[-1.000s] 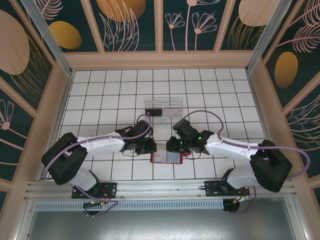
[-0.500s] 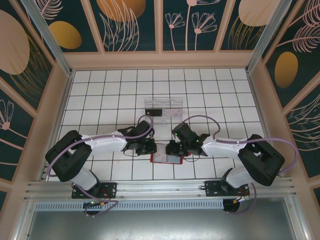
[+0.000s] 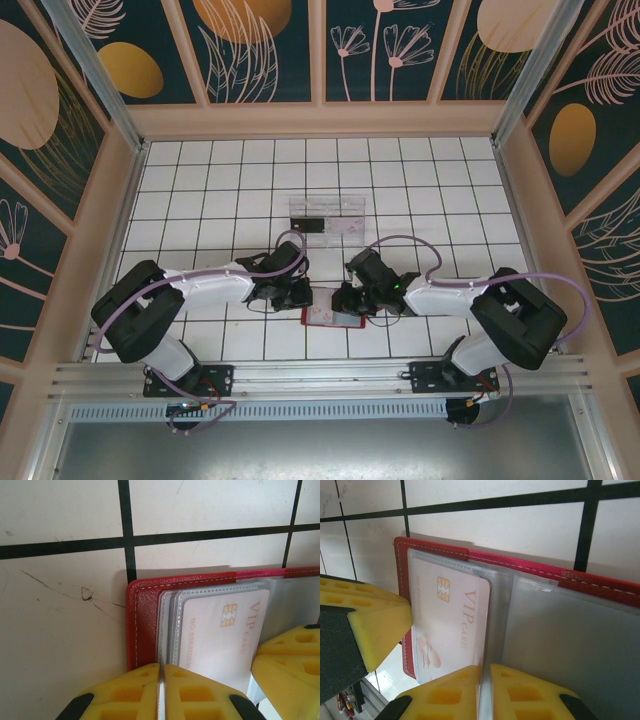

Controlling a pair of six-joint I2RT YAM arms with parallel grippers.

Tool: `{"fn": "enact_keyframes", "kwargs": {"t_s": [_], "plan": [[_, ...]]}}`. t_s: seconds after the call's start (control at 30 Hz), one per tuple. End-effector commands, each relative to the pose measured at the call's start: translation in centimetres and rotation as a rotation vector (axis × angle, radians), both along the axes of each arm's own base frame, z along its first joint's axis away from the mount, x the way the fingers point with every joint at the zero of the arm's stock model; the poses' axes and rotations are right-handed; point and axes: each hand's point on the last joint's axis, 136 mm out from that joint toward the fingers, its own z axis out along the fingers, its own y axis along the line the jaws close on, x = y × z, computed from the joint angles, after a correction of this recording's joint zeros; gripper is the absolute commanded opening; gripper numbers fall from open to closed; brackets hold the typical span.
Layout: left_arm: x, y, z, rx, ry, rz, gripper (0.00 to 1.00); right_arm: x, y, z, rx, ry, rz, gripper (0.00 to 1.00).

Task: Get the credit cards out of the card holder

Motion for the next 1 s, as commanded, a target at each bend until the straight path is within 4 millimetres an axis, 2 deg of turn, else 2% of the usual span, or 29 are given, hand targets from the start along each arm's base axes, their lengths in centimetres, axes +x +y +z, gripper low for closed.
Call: {"fn": "enact_keyframes", "kwargs": {"t_s": [0.0,0.4,0.67,0.97], "plan": [[-0.7,0.7,-1.1,0.036,0.029,-0.002,0.11,0.0,-0.1,-0.1,0.021,0.005,-0.014,0.15],[-1.1,0.6,-1.5,0.032,0.041,-0.008,0.11,-0.3,0.2,-0.8,0.055,0.034,-0.008,0.15],[-1.1,0.6,-1.7,0.03,0.046,-0.008,0.11,-0.4,0.8,-0.2,0.097,0.033,0.004,0.16],[-1.2,0.5,-1.7,0.028,0.047,-0.011,0.11,-0.3,1.3,1.0,0.138,0.015,0.018,0.11]]}}
